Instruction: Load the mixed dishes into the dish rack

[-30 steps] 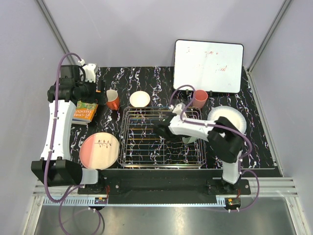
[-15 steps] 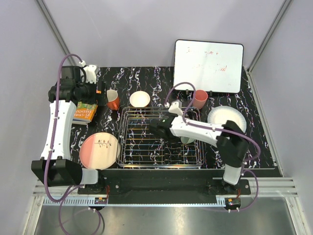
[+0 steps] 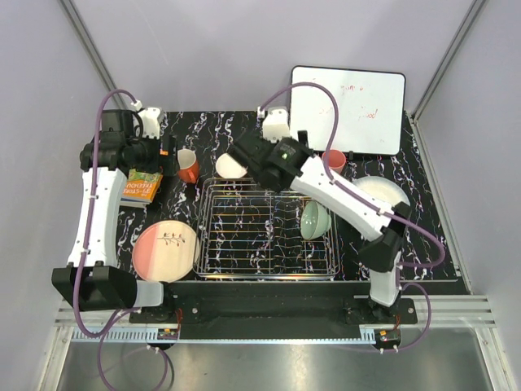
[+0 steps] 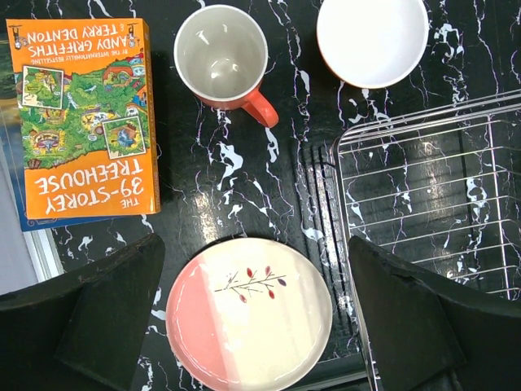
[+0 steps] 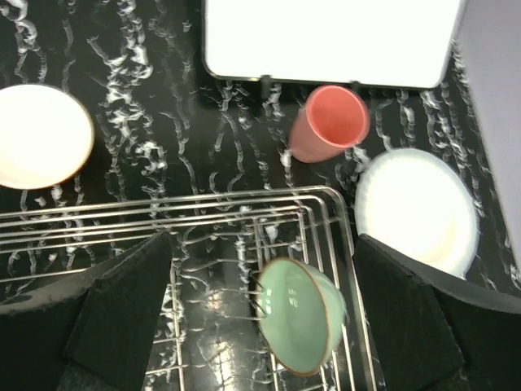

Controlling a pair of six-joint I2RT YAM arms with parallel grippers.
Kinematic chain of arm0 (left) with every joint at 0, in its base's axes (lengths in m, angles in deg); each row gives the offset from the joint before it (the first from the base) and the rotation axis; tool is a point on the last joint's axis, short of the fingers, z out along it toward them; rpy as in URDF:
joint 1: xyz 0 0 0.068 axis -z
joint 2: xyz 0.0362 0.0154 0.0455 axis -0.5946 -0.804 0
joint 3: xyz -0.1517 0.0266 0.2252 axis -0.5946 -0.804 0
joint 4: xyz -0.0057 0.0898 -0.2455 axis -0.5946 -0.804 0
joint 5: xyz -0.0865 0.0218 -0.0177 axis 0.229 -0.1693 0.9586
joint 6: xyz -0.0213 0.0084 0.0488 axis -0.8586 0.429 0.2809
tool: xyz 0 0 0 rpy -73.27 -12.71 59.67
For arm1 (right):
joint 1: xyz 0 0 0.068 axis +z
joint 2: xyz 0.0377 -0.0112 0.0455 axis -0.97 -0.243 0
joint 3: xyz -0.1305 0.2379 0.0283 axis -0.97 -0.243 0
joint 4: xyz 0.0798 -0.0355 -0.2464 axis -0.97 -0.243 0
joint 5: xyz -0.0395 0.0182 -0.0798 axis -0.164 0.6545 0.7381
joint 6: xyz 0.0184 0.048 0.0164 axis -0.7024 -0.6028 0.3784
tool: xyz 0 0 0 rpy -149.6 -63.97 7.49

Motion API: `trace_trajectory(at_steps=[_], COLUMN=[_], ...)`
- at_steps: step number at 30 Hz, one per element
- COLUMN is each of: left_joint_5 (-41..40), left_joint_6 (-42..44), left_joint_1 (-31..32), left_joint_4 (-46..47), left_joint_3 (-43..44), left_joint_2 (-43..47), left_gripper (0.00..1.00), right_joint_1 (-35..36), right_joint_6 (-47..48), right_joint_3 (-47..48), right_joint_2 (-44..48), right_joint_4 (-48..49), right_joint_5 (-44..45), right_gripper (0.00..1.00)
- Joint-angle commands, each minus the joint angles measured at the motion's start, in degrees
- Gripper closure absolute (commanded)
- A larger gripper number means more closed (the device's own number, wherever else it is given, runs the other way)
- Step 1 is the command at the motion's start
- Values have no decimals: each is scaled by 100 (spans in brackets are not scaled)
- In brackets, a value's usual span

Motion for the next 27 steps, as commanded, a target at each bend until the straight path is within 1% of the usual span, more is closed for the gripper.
trace_trajectory(at_steps=[1, 2, 3, 4, 5, 6, 8, 9, 10, 12, 13, 16, 21, 27], left_joint_5=[-77, -104, -121, -139, -148, -165, -183, -192, -209, -209, -209, -209, -262, -43], left_joint_6=[122, 131, 149, 158, 158, 184, 201, 210, 210, 219, 219, 228, 289, 272], left_joint_1=[23, 15, 15, 6, 6, 15, 6, 6, 6, 6, 6, 6, 6, 15], left_joint_4=[179, 188, 180, 179, 179, 171, 179, 171, 179, 171, 179, 188, 206, 267], left_joint_3=[5, -3, -21, -30, -47, -56, -91, -126, -144, -179, -197, -293, -355, -303], left_joint_2=[364, 399, 435, 478, 496, 531, 558, 575, 576, 602, 611, 628, 550, 400], left_gripper=[1, 1, 1, 1, 1, 1, 1, 1, 1, 1, 1, 1, 1, 1], right_joint_1=[-880, -1161, -1555, -1689, -1752, -1778, -1857, -1945, -1989, -2051, -2121, -2227, -2262, -2332], right_joint_6=[1265, 1291, 1352, 1596, 1773, 1931, 2249, 2275, 2328, 2285, 2258, 2153, 2091, 1942], right_joint_3=[738, 739, 478, 310, 187, 368, 1026, 1926, 2361, 3248, 3314, 3262, 3218, 3218], right_joint_2=[-453, -428, -375, -288, -304, -400, -1145, -1479, -2143, -2675, -2930, -3221, -3635, -3960], right_joint_4=[1216, 1525, 1911, 2715, 3019, 3153, 2796, 2533, 2121, 1863, 1906, 2064, 2073, 2161], right_joint_5=[-1793, -2329, -3213, -3509, -3668, -3731, -3898, -4203, -4432, -4828, -4995, -5409, -5568, -5894], right_gripper=[0, 0, 0, 0, 1, 2, 3, 3, 4, 4, 4, 7, 9, 11])
